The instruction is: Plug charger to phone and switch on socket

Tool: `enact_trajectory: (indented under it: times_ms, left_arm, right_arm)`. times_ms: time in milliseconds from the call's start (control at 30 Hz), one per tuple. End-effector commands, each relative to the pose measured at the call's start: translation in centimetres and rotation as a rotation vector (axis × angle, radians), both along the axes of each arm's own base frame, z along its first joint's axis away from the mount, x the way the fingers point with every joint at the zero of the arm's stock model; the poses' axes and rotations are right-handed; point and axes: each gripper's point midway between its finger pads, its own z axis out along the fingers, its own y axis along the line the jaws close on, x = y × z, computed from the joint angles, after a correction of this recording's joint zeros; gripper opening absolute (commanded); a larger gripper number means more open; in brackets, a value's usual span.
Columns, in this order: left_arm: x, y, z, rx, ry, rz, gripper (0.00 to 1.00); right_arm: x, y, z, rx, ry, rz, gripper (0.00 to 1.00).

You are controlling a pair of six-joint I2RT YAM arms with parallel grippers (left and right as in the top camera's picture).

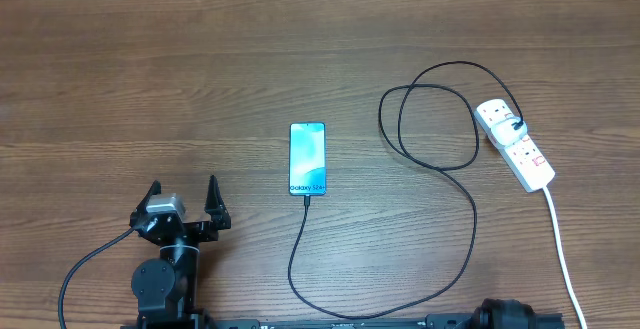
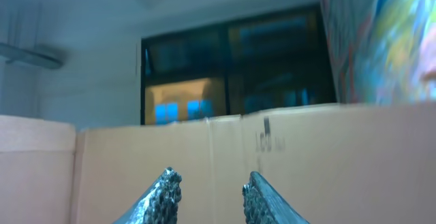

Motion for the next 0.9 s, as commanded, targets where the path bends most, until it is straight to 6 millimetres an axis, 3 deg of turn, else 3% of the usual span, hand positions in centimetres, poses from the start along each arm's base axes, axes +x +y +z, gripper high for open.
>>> enact_trajectory:
  times_ms: [0, 300, 367, 500, 567, 600, 633, 700, 867]
  left_arm:
    - [0.0, -0.1, 0.1, 0.026, -0.008, -0.011, 1.0]
    - [0.0, -0.1, 0.1, 0.026, -0.008, -0.011, 1.0]
    - [0.0, -0.1, 0.1, 0.026, -0.008, -0.011, 1.0]
    - [0.0, -0.1, 0.1, 0.026, -0.008, -0.011, 1.0]
    - [0.0, -0.1, 0.1, 0.026, -0.008, -0.011, 1.0]
    - [0.0, -0.1, 0.1, 0.026, -0.008, -0.011, 1.0]
    - [0.0, -0.1, 0.1, 0.026, -0.008, -0.011, 0.99]
    - [0.0, -0.1, 0.1, 0.026, -0.008, -0.011, 0.99]
    - [0.0, -0.1, 0.1, 0.026, -0.008, -0.011, 1.0]
  right_arm:
    - [-4.0, 0.6, -0.3, -0.013, -0.088, -0.043, 0.32]
    - [-12.3, 2.3, -2.5, -0.096, -0.276, -0.126, 0.33]
    - [-15.5, 2.6, -3.7, -0.099, -0.348, -0.156, 0.34]
    - [-18.5, 3.3, -4.9, -0.105, -0.397, -0.163, 0.36]
    - [-18.5, 3.6, -5.1, -0.106, -0.387, -0.177, 0.4]
    - [-18.3, 3.7, -5.2, -0.107, -0.377, -0.186, 0.49]
    - [-17.5, 3.7, -5.6, -0.101, -0.348, -0.202, 0.59]
    - [-15.6, 3.5, -6.4, -0.082, -0.278, -0.251, 0.98]
    - [-13.6, 3.4, -5.3, -0.066, -0.307, -0.35, 1.0]
